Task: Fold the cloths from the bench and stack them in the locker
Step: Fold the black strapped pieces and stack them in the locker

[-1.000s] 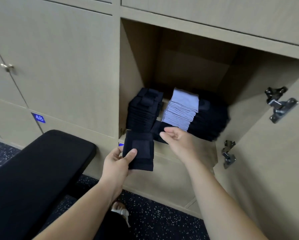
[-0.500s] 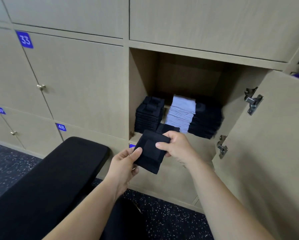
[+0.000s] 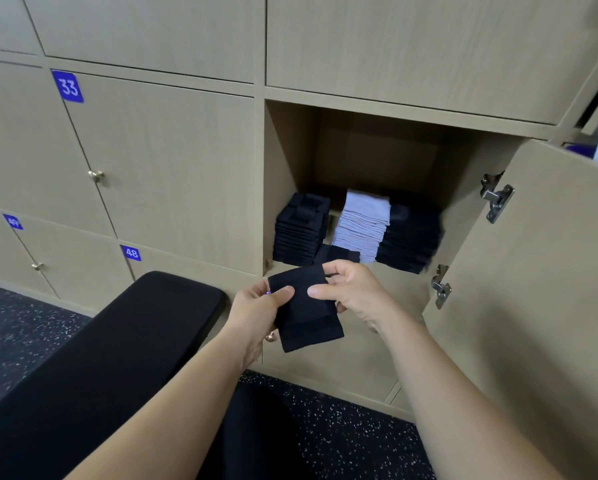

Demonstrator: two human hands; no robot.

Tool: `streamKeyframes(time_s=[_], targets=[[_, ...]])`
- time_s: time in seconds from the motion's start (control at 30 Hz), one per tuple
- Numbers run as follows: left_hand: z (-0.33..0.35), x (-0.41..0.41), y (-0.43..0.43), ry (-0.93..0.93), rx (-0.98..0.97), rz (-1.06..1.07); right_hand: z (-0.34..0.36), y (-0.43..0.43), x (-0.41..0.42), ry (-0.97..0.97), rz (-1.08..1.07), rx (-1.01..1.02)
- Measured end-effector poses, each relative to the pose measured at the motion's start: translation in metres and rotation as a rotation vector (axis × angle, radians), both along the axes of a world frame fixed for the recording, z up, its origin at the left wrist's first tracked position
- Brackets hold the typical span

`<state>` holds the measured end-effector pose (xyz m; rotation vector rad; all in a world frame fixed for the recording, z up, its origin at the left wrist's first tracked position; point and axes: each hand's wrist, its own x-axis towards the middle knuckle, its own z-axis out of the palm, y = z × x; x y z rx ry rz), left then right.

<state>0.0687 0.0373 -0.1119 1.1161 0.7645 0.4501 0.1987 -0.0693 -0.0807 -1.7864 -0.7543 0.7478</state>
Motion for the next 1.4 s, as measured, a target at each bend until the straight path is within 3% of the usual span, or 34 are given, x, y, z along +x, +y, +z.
streamKeyframes(time_s=[0.23, 0.47, 0.67, 0.77, 1.03, 1.4], targets=[[-0.014, 0.013, -0.004, -0.081, -0.110, 0.203, -0.031, -0.016, -0.003, 0.204, -0.114, 0.007], [-0.028, 0.031, -0.011, 0.061, 0.125, 0.126, -0.053, -0.016, 0.010, 0.254, -0.451, 0.147], [-0.039, 0.069, 0.001, 0.059, 0.037, 0.209, -0.072, -0.006, 0.030, 0.305, -0.437, 0.126], [-0.048, 0.089, 0.006, 0.060, 0.063, 0.170, -0.080, 0.004, 0.048, 0.262, -0.518, 0.137], [-0.065, 0.144, 0.043, 0.163, 0.427, -0.020, -0.089, 0.042, 0.119, 0.172, -0.627, 0.183], [-0.099, 0.176, 0.087, 0.265, 0.580, -0.190, -0.102, 0.089, 0.191, 0.231, -0.701, 0.182]])
